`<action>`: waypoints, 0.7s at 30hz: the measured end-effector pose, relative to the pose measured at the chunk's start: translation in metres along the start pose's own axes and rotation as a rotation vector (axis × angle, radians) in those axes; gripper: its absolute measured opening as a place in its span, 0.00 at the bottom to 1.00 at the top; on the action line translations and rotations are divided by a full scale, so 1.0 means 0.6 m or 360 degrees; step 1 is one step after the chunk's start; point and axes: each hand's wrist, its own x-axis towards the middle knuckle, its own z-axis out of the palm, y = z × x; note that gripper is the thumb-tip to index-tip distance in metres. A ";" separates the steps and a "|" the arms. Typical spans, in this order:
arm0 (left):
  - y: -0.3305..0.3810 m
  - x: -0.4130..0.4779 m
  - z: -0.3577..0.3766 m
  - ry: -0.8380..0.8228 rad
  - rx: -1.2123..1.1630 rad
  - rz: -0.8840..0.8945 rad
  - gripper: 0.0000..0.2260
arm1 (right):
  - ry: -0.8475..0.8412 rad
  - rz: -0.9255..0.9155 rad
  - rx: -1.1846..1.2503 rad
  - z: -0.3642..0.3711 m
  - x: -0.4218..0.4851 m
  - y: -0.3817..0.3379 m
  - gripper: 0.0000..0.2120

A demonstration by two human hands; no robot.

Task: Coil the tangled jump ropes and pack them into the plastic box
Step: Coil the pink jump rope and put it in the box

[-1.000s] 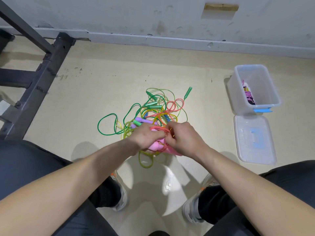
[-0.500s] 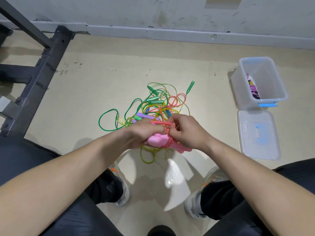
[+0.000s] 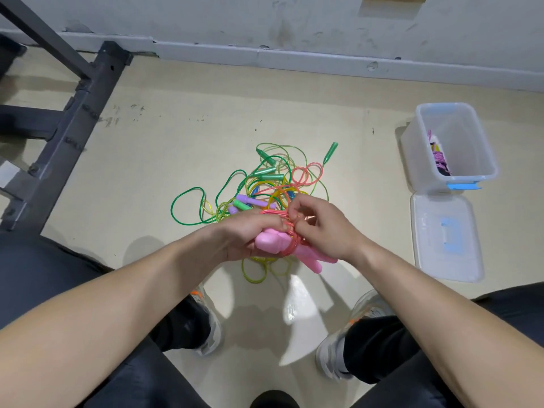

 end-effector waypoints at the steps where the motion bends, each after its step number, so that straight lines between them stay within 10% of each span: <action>1: -0.001 0.001 0.001 0.0003 -0.0021 0.0011 0.09 | 0.0043 -0.0018 -0.0028 0.005 -0.001 0.000 0.07; 7: 0.000 0.006 0.007 0.0033 -0.0057 0.0108 0.06 | 0.0349 -0.0064 -0.0351 0.013 -0.010 -0.002 0.07; 21: -0.009 0.026 0.006 0.0188 0.0119 -0.0076 0.16 | 0.0147 0.0291 -0.0722 0.029 -0.002 -0.014 0.12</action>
